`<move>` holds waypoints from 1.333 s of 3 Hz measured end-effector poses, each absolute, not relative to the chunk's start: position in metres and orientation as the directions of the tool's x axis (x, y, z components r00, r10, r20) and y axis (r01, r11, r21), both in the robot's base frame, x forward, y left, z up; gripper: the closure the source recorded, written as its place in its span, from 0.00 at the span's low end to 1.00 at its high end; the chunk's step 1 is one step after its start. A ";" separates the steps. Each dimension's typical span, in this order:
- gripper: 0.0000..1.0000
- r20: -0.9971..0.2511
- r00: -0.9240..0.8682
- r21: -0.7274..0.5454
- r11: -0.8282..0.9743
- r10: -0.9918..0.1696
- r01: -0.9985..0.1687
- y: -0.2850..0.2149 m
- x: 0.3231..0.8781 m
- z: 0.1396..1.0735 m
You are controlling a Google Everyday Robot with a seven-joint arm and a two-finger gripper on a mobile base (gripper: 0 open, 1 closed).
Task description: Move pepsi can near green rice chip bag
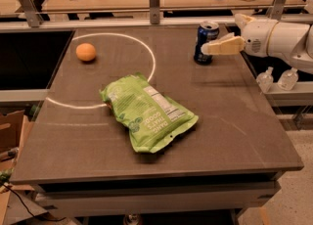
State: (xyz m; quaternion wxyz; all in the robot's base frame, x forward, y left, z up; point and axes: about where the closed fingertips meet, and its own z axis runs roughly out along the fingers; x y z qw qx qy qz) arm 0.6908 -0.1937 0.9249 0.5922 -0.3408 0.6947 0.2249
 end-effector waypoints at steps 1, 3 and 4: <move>0.00 -0.970 -0.086 -0.074 0.619 -0.226 -0.782 -0.179 0.686 0.911; 0.00 -0.967 -0.082 -0.074 0.576 -0.240 -0.814 -0.158 0.705 0.897; 0.15 -0.970 -0.083 -0.067 0.576 -0.230 -0.815 -0.159 0.713 0.894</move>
Offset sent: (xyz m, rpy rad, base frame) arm 0.0095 0.0395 -0.0341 -0.0345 0.0563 0.1373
